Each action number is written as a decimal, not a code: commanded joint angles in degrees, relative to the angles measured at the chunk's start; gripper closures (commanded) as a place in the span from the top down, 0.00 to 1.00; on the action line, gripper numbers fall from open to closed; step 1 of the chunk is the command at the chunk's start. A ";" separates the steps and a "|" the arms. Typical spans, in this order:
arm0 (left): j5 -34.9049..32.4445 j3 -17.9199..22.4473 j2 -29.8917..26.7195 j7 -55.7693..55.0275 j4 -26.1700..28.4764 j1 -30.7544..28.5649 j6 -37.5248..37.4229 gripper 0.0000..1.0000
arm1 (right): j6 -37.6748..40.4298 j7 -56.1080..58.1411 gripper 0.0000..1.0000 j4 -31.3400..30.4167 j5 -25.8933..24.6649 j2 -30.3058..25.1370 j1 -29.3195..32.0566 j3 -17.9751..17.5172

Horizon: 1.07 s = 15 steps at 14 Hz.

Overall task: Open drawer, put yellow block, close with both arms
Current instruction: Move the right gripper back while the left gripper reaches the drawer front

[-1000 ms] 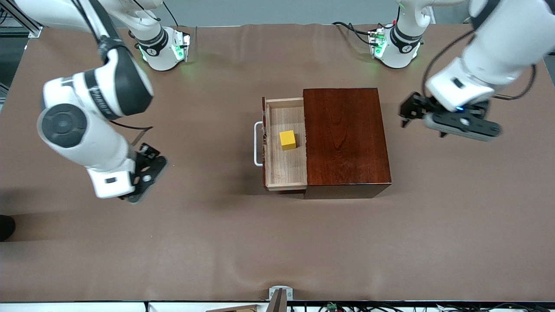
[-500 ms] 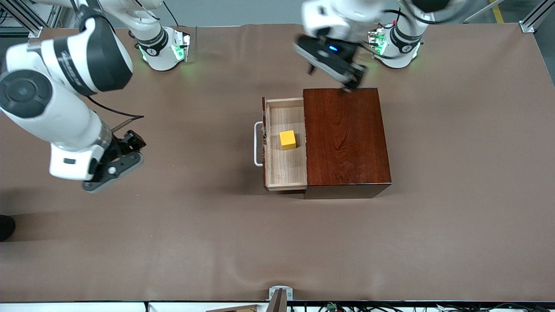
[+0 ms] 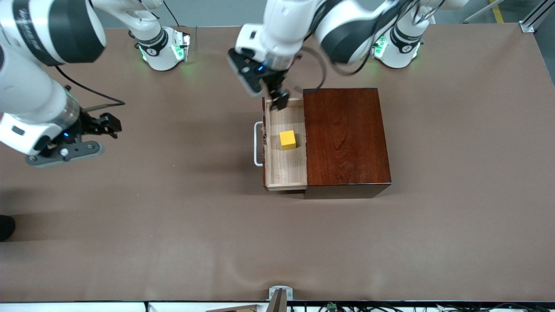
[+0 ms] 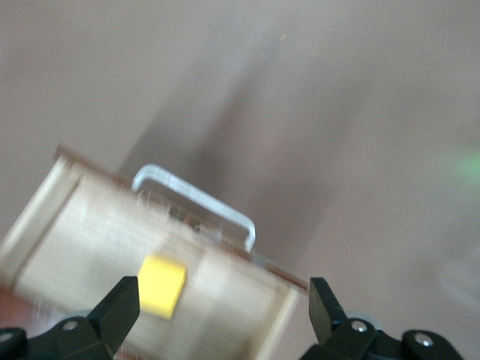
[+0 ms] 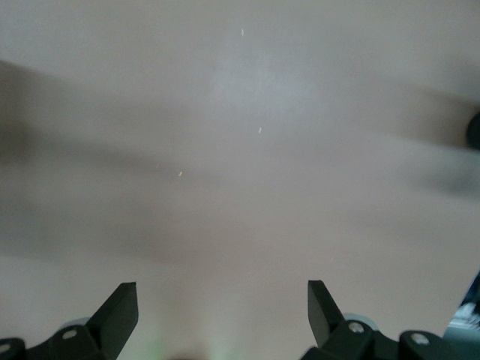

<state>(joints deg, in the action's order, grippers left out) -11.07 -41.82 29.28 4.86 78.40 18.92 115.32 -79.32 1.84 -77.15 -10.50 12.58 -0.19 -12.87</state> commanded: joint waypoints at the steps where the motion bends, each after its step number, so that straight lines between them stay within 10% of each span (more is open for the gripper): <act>1: -2.73 2.34 6.65 6.02 -4.66 4.36 4.02 1.00 | 2.67 -1.58 1.00 -2.21 3.38 -3.09 -1.04 4.25; 10: -2.82 12.81 14.13 19.40 -5.19 11.84 9.23 1.00 | -6.90 -7.38 1.00 -19.34 9.27 -16.88 -1.48 9.44; 15: -3.26 14.22 14.93 21.33 -5.10 12.10 6.43 1.00 | -7.08 -7.12 1.00 -16.20 10.75 -16.63 -0.08 11.64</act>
<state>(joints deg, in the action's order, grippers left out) -12.75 -28.22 43.35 25.23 75.06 30.18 124.55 -86.17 -4.87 -93.54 -2.16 -2.94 -0.75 -2.45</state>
